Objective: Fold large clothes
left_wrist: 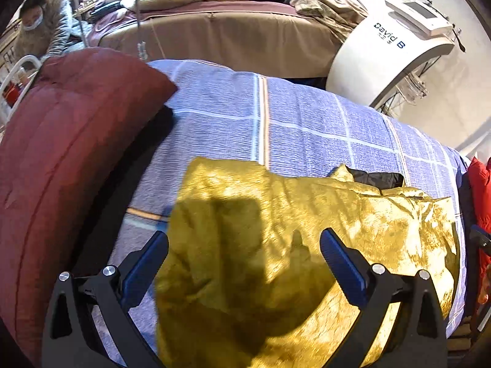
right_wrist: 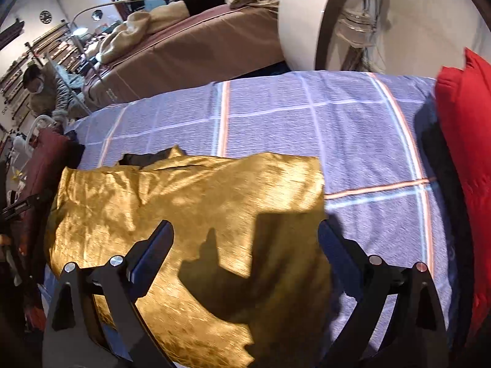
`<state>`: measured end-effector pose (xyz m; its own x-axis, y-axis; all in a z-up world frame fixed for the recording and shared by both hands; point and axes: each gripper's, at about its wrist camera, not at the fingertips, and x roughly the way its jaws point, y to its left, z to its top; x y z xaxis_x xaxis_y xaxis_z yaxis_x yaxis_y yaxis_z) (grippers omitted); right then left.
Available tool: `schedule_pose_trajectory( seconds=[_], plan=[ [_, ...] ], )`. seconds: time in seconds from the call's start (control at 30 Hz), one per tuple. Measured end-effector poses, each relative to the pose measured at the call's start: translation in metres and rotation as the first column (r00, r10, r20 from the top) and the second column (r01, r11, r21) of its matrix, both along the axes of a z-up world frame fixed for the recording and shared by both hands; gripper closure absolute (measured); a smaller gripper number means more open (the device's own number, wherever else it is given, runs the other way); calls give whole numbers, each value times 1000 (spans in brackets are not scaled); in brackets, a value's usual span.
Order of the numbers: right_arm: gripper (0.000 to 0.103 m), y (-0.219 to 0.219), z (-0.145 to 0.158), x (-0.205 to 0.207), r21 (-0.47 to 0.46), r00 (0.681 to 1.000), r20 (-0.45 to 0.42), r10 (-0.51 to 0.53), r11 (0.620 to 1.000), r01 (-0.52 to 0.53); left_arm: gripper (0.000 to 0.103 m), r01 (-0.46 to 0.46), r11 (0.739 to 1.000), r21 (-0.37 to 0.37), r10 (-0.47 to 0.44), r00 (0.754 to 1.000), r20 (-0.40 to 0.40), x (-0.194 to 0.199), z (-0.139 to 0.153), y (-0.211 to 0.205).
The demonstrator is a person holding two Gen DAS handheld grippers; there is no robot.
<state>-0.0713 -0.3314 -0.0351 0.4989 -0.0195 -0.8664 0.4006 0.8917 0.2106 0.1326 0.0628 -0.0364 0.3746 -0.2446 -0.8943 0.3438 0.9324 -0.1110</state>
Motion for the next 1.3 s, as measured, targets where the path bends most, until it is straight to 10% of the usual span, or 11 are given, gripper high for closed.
schedule_pose_trajectory(
  seconds=[0.13, 0.37, 0.67, 0.93, 1.3],
  plan=[
    [9, 1, -37, 23, -22, 995, -104, 5, 1000, -8, 5, -26, 992, 124, 32, 999, -42, 29, -45, -10],
    [9, -51, -91, 25, -112, 943, -256, -211, 976, 188, 5, -118, 992, 52, 124, 985, -119, 45, -78, 30],
    [9, -54, -69, 16, -249, 933, -224, -281, 942, 224, 5, -145, 988, 50, 146, 989, -5, 42, -42, 42],
    [9, -46, -20, -76, 115, 995, -52, -88, 989, 94, 6, -4, 999, 46, 3, 1000, 14, -17, -4, 90],
    [9, -41, -85, -139, 347, 979, -110, -170, 917, 198, 6, -78, 976, -203, 25, 968, -250, -50, -68, 134]
  ],
)
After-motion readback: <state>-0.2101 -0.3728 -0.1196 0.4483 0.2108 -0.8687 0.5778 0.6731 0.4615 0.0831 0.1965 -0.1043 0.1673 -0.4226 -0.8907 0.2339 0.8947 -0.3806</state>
